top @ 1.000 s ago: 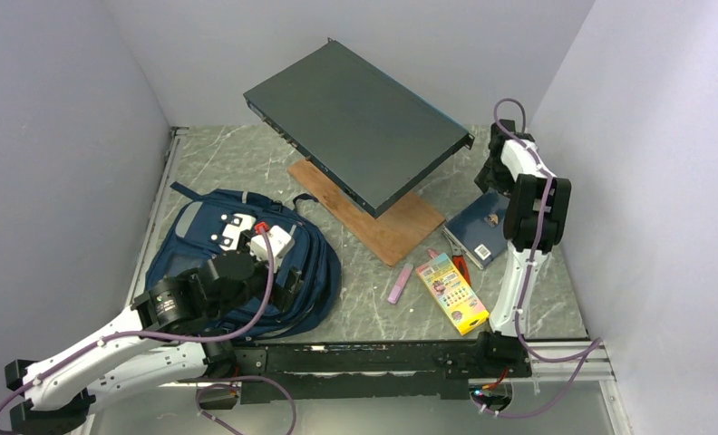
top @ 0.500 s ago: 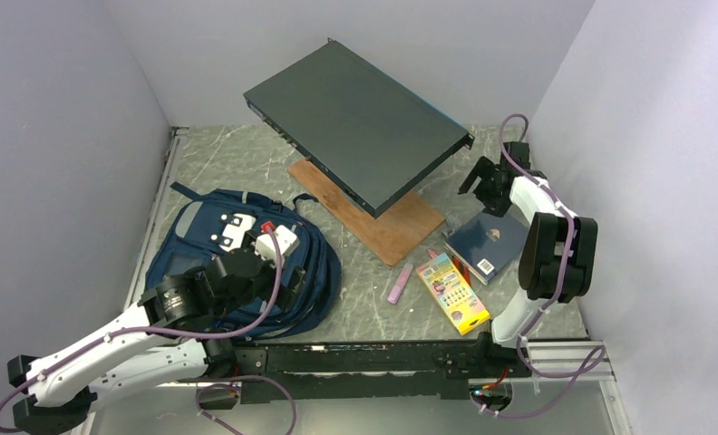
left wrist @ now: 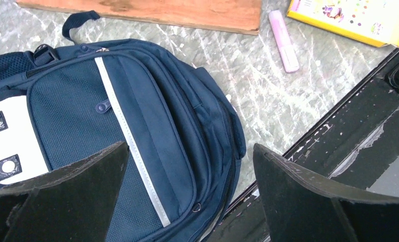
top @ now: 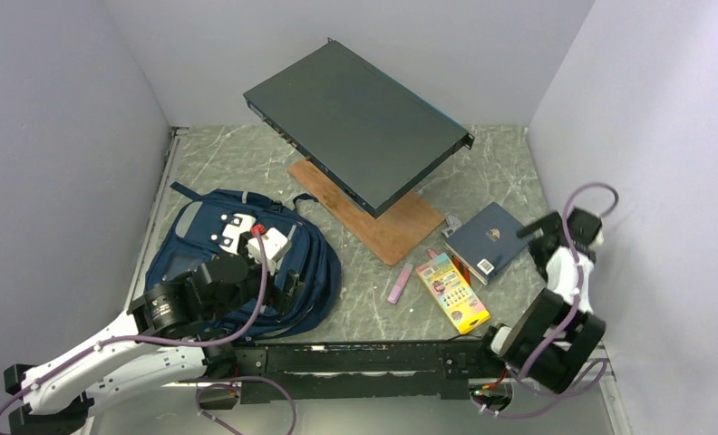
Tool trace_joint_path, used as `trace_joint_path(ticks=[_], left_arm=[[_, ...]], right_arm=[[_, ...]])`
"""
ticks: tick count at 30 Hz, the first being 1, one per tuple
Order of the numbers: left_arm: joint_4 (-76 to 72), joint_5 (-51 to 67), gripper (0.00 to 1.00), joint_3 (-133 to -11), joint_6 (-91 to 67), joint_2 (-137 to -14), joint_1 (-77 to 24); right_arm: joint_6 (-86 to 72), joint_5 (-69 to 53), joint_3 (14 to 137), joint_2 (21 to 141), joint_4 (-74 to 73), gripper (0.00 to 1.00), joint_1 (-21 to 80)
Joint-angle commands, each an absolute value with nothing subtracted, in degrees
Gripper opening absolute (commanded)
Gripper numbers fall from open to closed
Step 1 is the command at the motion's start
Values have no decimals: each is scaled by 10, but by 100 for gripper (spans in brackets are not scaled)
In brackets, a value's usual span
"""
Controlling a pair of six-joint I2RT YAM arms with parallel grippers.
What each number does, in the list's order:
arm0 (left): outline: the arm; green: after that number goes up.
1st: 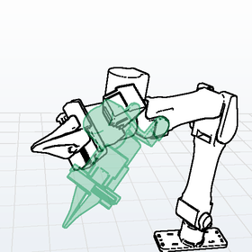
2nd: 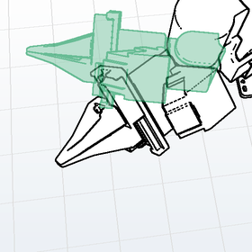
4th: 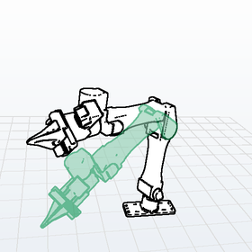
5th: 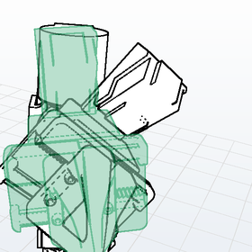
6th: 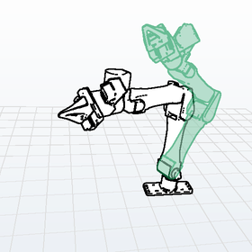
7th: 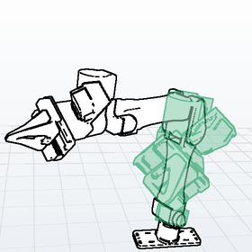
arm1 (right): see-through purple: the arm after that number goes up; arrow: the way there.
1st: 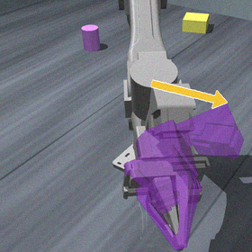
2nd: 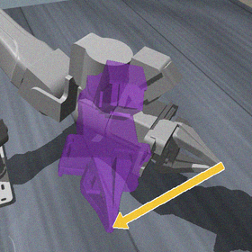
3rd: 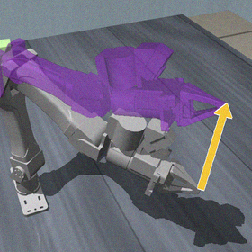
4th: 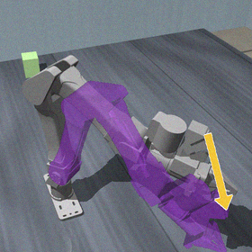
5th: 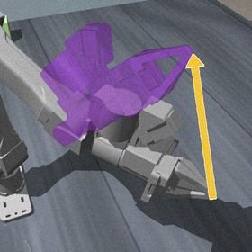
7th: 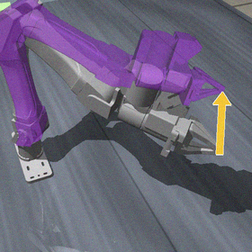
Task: Pack the student bag
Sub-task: Adjust the book at the center of the board, then pick up the book from the center of the board.
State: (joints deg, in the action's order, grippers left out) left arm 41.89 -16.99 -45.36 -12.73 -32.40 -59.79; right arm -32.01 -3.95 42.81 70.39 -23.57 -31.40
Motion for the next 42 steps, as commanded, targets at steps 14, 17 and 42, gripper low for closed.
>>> trace_joint_path(ticks=[14, 17, 42], left_arm=[[405, -164, 99, -463, -122, -356, -596], [404, -163, 100, -462, -122, -351, -596], [404, -159, 100, -462, -120, -363, -596]], right_arm=[[-412, -474, 96, 506, -6, 90, -555], [-460, -497, 42, 499, 73, 85, -565], [-489, -630, 34, 858, 391, 38, -563]])
